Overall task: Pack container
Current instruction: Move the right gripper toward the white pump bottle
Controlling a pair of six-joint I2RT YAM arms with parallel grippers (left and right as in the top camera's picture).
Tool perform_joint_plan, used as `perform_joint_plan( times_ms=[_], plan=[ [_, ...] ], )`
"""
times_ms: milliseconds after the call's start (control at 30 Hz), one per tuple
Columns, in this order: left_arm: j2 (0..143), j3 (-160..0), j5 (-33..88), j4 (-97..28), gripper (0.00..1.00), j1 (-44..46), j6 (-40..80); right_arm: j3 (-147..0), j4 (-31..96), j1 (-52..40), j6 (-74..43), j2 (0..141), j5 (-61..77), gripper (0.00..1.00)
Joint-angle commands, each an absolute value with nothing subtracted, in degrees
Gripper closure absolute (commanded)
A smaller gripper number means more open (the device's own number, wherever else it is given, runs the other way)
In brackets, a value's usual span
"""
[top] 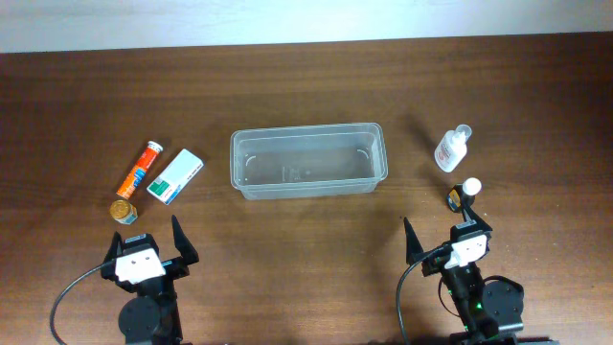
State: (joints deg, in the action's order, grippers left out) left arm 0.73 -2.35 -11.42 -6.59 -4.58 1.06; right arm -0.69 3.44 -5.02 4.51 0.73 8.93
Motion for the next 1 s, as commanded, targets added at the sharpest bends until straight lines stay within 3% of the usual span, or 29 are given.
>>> perform_joint_plan(
  times_ms=[0,700,967],
  plan=[
    [0.30,-1.85,-11.81,-6.44,0.00,-4.34,0.14,-0.32,3.70,-4.75,4.25,0.25,8.38,0.02],
    [0.30,-1.85,-11.81,-6.44,0.01,-4.34,0.14,-4.01,-0.23,-3.92,0.10,1.37,4.99,0.01],
    [0.30,-1.85,-11.81,-6.44,0.01,-4.34,0.14,-21.58,5.82,1.89,-0.08,18.92,5.96,0.01]
  ],
)
